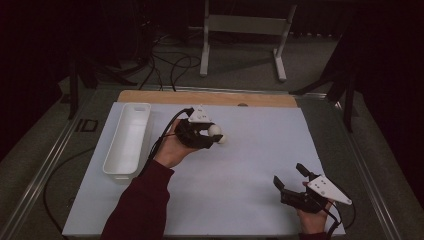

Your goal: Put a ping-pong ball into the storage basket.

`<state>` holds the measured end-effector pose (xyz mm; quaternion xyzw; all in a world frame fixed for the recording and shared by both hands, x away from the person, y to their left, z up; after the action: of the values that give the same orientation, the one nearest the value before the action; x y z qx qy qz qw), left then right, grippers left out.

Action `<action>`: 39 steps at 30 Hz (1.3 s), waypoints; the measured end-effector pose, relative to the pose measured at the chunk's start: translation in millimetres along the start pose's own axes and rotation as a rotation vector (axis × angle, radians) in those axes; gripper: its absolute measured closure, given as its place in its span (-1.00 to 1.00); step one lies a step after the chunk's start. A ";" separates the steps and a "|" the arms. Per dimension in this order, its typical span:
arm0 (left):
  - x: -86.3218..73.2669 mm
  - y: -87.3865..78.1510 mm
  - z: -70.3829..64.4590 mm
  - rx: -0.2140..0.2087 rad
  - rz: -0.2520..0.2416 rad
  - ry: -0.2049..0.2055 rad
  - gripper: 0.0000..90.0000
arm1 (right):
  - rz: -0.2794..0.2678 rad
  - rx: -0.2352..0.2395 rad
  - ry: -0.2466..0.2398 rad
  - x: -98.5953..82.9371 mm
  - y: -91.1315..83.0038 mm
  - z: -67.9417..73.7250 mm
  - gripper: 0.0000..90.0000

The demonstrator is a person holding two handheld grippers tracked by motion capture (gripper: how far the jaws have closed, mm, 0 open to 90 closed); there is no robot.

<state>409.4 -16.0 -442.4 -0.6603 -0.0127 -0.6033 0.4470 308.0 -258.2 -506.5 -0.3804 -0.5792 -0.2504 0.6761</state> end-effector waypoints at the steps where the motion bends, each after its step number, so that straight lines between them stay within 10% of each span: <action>1: -0.3 -0.7 1.2 0.003 0.000 0.001 0.14 | -0.001 0.000 0.000 0.0 0.0 0.0 -0.82; 39: -13.0 -24.3 39.8 0.065 -0.015 -0.034 0.14 | -0.003 0.001 0.002 0.4 0.0 0.5 -0.82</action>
<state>423.7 29.5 -433.9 -0.6554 -0.0449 -0.5946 0.4636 307.8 -257.9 -506.1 -0.3789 -0.5791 -0.2518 0.6765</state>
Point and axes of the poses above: each handheld gripper's, and its own axes: y roughly forward along the jaws, x roughly out of its top, z roughly to its left, the point moved 10 cm from there along y, roughly forward along the jaws, and after that the axes turned 9 degrees about x, right-handed, at the moved point
